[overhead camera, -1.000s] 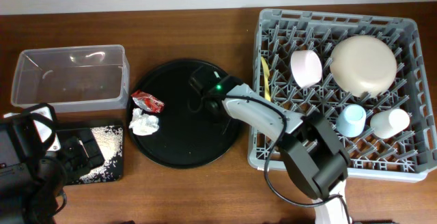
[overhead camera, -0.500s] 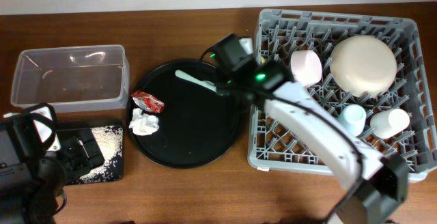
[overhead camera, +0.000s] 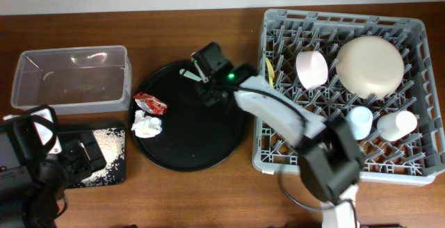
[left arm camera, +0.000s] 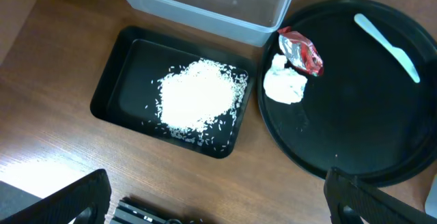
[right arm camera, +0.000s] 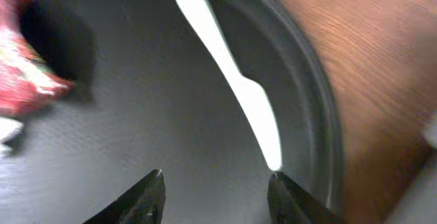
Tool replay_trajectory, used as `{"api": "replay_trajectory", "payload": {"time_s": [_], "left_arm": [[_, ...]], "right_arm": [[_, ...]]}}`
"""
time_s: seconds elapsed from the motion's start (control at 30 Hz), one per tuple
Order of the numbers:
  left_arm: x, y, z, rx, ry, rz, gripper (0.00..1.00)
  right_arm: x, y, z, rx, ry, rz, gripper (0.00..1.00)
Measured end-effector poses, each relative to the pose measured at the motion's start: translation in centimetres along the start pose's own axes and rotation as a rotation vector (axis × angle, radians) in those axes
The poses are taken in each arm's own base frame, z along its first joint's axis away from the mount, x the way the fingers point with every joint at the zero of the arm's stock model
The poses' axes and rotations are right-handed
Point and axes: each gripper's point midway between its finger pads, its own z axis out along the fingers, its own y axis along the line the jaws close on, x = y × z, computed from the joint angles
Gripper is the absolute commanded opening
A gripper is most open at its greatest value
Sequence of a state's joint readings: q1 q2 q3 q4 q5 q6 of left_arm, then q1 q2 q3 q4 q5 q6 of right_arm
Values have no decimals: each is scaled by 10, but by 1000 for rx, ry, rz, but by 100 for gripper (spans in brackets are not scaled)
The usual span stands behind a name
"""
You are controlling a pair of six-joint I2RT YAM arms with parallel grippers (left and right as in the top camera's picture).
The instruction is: Sort waste into correct bins and load items into the dishwasher rack
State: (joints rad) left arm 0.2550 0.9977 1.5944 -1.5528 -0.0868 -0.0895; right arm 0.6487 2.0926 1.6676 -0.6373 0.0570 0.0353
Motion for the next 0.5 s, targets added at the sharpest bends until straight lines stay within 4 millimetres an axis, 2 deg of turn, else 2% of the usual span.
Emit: {"api": "replay_trajectory", "payload": {"time_s": [0.07,0.13,0.3,0.5], "left_arm": [[0,0,0,0,0,0,99],[0,0,0,0,-1,0,99],[0,0,0,0,0,0,99],[0,0,0,0,0,0,99]], "right_arm": [[7,3,30,-7,16,-100,68],[6,4,45,-11,0,-187,68],[-25,6,44,-1,-126,-275,67],[-35,6,42,7,-170,-306,63]]}}
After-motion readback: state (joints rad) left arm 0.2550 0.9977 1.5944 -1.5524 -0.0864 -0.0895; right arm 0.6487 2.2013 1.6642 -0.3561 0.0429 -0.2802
